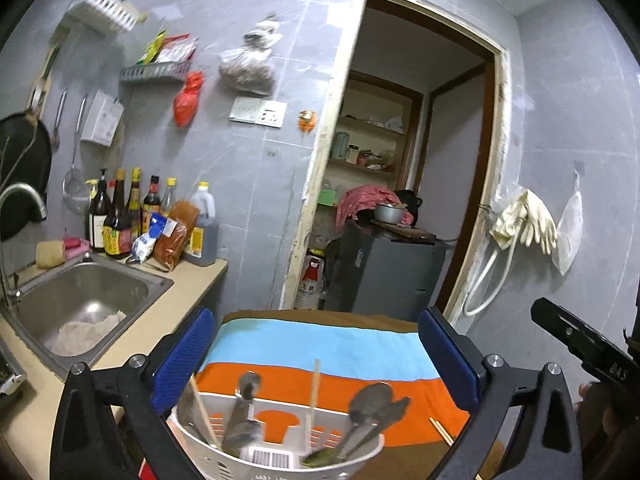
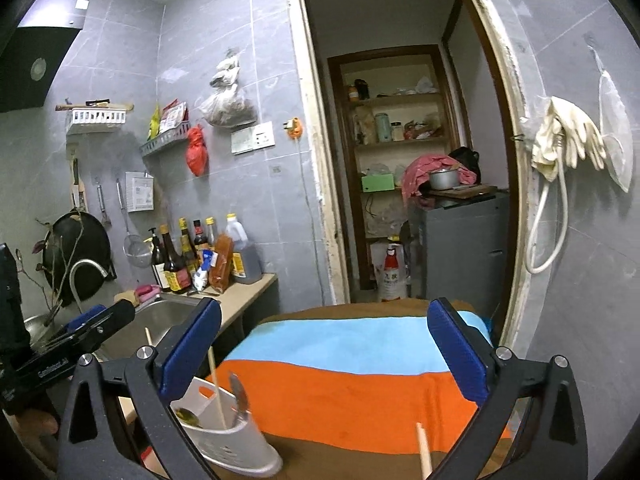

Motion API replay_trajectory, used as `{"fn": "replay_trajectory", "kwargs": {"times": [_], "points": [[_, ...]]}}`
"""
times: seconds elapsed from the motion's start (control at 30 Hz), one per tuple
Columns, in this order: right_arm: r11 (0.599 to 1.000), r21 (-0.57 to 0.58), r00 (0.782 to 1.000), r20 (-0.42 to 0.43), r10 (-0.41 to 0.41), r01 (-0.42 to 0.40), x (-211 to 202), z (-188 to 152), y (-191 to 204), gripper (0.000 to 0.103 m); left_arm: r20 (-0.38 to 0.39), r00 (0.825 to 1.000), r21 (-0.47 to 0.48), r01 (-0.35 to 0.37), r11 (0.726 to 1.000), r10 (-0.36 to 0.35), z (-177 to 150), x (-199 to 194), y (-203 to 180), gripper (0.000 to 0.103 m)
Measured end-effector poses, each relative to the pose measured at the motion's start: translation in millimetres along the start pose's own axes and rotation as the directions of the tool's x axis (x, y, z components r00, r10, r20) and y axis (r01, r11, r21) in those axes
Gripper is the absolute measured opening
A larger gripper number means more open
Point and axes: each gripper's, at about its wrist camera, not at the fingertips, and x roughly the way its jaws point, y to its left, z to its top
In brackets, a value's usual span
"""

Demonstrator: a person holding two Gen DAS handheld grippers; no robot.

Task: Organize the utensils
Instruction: 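Move both grippers down over the remaining wooden chopsticks on the cloth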

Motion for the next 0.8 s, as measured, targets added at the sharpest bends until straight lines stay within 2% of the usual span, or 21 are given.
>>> {"fn": "replay_trajectory", "kwargs": {"times": [0.5, 0.8], "points": [[0.998, -0.003, 0.995, -0.078, -0.065, 0.065, -19.2, -18.4, -97.0, 0.101, 0.001, 1.0, 0.089, 0.013, 0.996, -0.013, -36.5, -7.3, -97.6, 0.102], [0.996, -0.022, 0.984, -0.153, -0.089, 0.087, -14.6, -35.4, -141.8, 0.101, -0.087, 0.996, 0.129, 0.041, 0.991, -0.03, -62.7, 2.1, -136.2, 0.103]]}}
